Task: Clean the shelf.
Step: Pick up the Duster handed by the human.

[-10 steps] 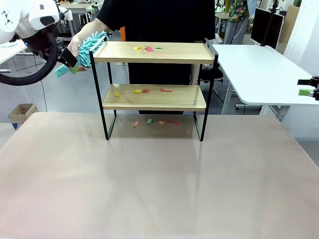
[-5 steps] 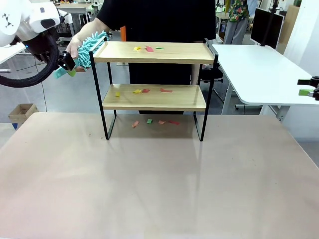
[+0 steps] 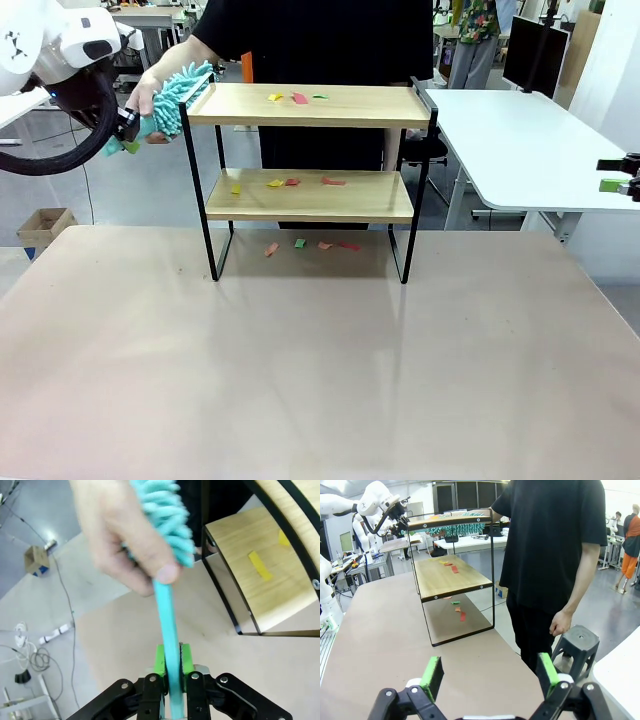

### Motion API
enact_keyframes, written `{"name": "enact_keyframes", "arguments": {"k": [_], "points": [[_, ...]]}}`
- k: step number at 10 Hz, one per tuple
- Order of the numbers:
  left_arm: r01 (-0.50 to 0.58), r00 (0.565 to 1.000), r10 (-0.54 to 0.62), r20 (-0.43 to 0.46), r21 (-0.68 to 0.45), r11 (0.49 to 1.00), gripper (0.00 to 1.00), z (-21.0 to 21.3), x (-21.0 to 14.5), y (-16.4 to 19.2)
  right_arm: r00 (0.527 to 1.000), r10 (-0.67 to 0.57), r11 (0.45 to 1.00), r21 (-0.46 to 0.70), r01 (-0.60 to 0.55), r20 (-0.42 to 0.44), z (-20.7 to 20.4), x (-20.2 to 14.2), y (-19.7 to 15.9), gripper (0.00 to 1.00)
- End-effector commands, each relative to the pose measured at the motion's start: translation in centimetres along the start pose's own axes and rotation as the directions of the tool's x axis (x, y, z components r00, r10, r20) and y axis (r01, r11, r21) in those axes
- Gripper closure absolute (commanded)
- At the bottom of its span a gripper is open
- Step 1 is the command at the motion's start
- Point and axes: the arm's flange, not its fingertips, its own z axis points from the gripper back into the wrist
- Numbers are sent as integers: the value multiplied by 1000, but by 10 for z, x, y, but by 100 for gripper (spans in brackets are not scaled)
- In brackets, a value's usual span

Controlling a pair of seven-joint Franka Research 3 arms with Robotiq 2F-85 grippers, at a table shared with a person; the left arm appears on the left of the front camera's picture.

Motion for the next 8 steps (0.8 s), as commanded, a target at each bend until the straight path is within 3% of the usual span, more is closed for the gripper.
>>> {"name": "enact_keyframes", "arguments": {"k": [1, 7, 8], "points": [[-57, 998, 56, 11, 58, 997, 100, 4, 2, -1, 1000, 5, 1000, 1, -5, -2, -1, 3, 0, 0], [-114, 993, 112, 29, 84, 990, 100, 8, 0, 5, 1000, 5, 1000, 1, -5, -2, -1, 3, 0, 0], [-81, 997, 81, -2, 58, 995, 100, 3, 0, 6, 1000, 5, 1000, 1, -5, -2, -1, 3, 0, 0]]}}
